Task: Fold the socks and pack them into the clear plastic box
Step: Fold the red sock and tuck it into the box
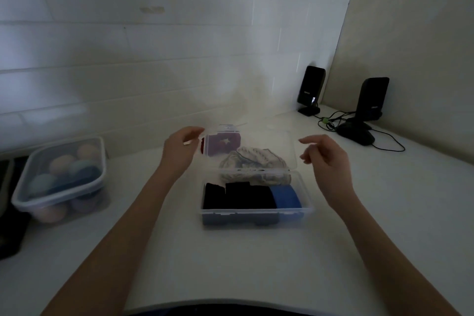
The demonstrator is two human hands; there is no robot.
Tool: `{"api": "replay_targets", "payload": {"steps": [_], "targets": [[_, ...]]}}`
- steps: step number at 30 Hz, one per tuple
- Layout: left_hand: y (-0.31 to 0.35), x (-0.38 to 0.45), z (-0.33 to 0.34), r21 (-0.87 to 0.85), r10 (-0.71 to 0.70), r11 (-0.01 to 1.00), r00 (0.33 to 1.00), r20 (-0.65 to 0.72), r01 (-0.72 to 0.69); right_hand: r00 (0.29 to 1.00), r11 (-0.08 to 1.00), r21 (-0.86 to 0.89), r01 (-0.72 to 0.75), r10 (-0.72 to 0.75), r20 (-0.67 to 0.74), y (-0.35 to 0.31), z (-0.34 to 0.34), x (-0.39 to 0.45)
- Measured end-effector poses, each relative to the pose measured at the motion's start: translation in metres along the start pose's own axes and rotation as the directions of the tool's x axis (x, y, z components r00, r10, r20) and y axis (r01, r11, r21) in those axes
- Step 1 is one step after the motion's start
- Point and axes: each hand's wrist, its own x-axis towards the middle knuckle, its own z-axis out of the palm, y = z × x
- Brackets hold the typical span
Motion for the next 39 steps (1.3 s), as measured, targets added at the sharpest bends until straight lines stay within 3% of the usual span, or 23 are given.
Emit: {"api": "replay_targets", "payload": {"steps": [4,7,9,12,14,17,19,21,26,29,31,32,34,36,37,39], "targets": [[-0.022,0.015,0.016,0.143,0.130,0.975,0.959,0.252,-0.170,0.996,0.995,0.047,-0.083,0.085,-0.036,0.018,0.005,-0.006],[-0.075,0.044,0.036,0.197,0.011,0.975,0.911,0.412,-0.102,0.997,0.997,0.024,-0.080,0.080,0.013,0.023,0.013,-0.009],[-0.111,0.061,0.046,0.376,-0.036,0.918,0.920,0.391,-0.124,0.995,0.996,0.024,-0.091,0.089,0.052,0.024,0.017,-0.009],[-0.100,0.054,0.045,0.535,0.081,0.815,0.958,0.274,-0.221,0.989,0.993,0.045,-0.108,0.103,0.109,0.025,0.016,-0.009],[-0.072,0.040,0.038,0.388,0.128,0.902,0.976,0.178,-0.189,0.981,0.988,0.091,-0.128,0.113,0.155,0.020,0.016,-0.009],[-0.027,0.027,0.025,0.049,0.061,0.997,0.978,-0.201,-0.052,0.970,0.969,0.187,-0.159,0.118,0.213,0.007,0.016,-0.011],[0.000,0.017,0.013,-0.240,-0.049,0.971,0.960,-0.274,-0.019,0.968,0.960,0.221,-0.173,0.124,0.220,0.005,0.016,-0.012],[0.020,0.011,0.000,-0.426,-0.099,0.904,0.948,-0.303,-0.042,0.965,0.960,0.212,-0.180,0.131,0.225,0.004,0.015,-0.013],[0.060,-0.009,-0.009,-0.630,-0.059,0.775,0.988,-0.142,-0.044,0.985,0.998,0.001,-0.061,0.060,0.163,0.012,0.011,-0.012],[0.081,-0.026,-0.002,-0.623,-0.039,0.782,0.999,-0.029,0.013,0.979,0.926,-0.317,0.205,-0.199,0.053,0.006,0.011,-0.007],[0.096,-0.037,0.003,-0.622,-0.026,0.780,0.997,0.076,0.068,0.942,0.898,-0.287,0.334,-0.329,0.066,-0.013,0.015,-0.003],[0.102,-0.042,0.006,-0.626,-0.010,0.775,0.991,0.137,0.094,0.945,0.928,-0.185,0.325,-0.310,0.103,-0.027,0.018,-0.003],[0.112,-0.051,0.012,-0.614,0.025,0.778,0.969,0.246,0.135,0.953,0.992,0.042,0.118,-0.125,0.277,-0.054,0.029,-0.001],[0.116,-0.057,0.018,-0.592,0.039,0.789,0.948,0.317,0.165,0.874,0.961,0.194,-0.198,0.083,0.479,-0.070,0.040,-0.001],[0.115,-0.057,0.021,-0.591,0.033,0.784,0.938,0.346,0.190,0.842,0.916,0.252,-0.311,0.142,0.521,-0.071,0.045,-0.001],[0.114,-0.057,0.023,-0.647,0.019,0.711,0.913,0.408,0.275,0.849,0.849,0.353,-0.394,0.188,0.494,-0.067,0.051,0.000]]}}
